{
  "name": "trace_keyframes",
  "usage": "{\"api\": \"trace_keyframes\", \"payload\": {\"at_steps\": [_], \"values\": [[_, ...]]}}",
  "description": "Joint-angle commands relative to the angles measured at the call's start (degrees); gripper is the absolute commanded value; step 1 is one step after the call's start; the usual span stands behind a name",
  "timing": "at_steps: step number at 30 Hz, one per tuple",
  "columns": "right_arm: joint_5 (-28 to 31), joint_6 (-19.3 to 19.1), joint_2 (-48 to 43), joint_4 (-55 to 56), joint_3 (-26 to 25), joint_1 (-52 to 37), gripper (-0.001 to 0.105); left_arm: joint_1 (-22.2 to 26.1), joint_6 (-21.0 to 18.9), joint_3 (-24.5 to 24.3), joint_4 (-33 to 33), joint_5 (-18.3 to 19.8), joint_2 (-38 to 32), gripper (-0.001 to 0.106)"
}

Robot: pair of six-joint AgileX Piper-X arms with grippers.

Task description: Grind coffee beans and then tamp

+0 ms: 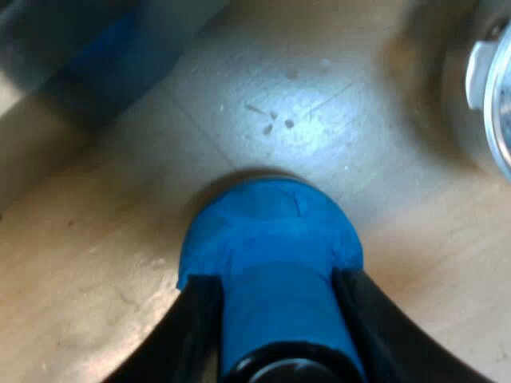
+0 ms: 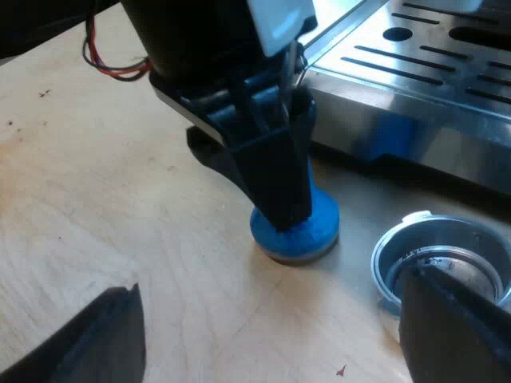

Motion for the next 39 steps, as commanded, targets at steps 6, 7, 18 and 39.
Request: {"api": "trace_keyframes", "payload": {"at_steps": [6, 7, 18, 39], "values": [[-0.16, -0.56, -0.19, -0.02, 0.02, 0.09, 0.067, -0.31, -0.13, -0.21, 1.08, -1.01, -9.98, 0.0], [-0.16, -0.56, -0.19, -0.02, 0.02, 0.09, 0.067, -0.31, -0.13, -0.21, 1.52, -1.01, -11.54, 0.0], [0.2, -7.09, -1.27, -0.02, 0.02, 0.09, 0.067, -0.31, -0.13, -0.21, 9.61, 0.66, -26.27, 0.0], [-3.21, -3.81, -5.78, 8.95, 2.87, -8.08, 0.067, -9.83, -0.24, -0.21, 6.98, 2.07, -27.85, 0.0]]}}
